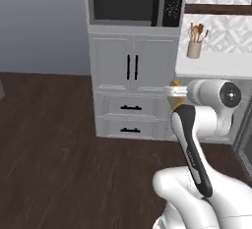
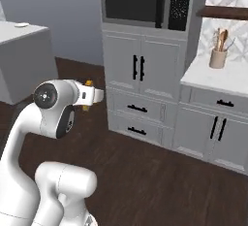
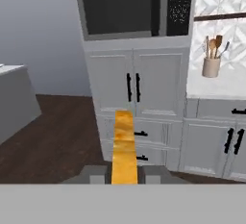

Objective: Start the toaster. Once the lever pops up, take the bread to the plate on the dining counter.

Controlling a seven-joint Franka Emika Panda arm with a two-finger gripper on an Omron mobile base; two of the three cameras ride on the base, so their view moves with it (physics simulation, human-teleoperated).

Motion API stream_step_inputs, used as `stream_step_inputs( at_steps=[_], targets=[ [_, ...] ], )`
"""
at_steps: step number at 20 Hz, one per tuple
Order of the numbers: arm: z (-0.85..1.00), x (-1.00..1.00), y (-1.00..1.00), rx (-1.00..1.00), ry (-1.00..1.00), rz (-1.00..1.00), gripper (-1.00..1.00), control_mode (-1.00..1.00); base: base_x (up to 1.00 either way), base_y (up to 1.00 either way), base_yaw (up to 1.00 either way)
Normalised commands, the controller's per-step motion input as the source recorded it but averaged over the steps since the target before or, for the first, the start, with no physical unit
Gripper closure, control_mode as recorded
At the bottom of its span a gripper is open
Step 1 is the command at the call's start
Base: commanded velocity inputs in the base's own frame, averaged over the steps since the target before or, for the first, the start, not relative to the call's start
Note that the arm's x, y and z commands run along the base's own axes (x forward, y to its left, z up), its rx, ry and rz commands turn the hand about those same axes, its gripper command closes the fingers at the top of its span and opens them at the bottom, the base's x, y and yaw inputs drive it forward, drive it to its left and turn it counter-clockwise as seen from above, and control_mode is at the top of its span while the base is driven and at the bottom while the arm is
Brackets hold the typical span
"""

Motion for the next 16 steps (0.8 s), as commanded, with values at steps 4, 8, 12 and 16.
stream_step_inputs(
  at_steps=[4, 8, 12, 16],
  targets=[
    [0.0, 0.0, 0.0, 0.0, 0.0, 0.0, 1.0, 1.0, 0.01, 0.0, 1.0],
    [0.0, 0.0, 0.0, 0.0, 0.0, 0.0, 1.0, 1.0, 0.17, 0.1, 0.92],
    [0.0, 0.0, 0.0, 0.0, 0.0, 0.0, 1.0, 1.0, 1.0, 0.45, 0.26],
    [0.0, 0.0, 0.0, 0.0, 0.0, 0.0, 1.0, 1.0, 1.0, 0.11, 0.01]
  ],
)
